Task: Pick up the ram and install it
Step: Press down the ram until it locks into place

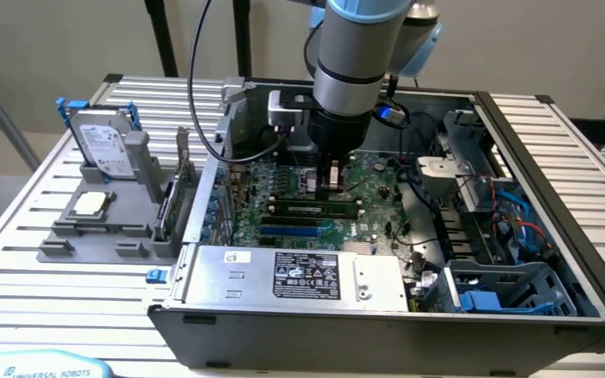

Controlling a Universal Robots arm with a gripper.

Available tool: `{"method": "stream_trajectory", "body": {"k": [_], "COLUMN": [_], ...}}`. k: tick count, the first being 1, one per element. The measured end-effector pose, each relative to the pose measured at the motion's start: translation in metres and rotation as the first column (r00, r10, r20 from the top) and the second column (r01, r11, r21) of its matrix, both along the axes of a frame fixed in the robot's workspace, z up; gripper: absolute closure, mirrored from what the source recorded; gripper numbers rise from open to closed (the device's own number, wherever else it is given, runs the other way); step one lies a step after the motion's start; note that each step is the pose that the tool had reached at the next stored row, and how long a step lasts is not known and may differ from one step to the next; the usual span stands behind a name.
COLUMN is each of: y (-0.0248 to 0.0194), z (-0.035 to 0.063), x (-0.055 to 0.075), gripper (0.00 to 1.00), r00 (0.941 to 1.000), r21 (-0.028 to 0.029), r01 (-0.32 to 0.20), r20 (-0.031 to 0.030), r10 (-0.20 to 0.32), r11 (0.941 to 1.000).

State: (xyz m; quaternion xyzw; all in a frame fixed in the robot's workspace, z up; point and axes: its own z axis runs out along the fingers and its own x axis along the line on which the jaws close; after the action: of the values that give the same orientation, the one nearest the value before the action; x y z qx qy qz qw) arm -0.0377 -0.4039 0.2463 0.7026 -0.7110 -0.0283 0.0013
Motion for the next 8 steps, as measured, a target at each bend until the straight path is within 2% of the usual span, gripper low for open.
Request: {"method": "stream_trajectory", "body": {"k": [8], "y": [0.0000], "z": [-0.0026], "x": [-0.0004], "gripper": [0.89], "r00": [1.0000], "r21": [0.0000], "r01": [0.000], "r20": [0.0000], "r10": [0.000], "r11": [1.0000]}}
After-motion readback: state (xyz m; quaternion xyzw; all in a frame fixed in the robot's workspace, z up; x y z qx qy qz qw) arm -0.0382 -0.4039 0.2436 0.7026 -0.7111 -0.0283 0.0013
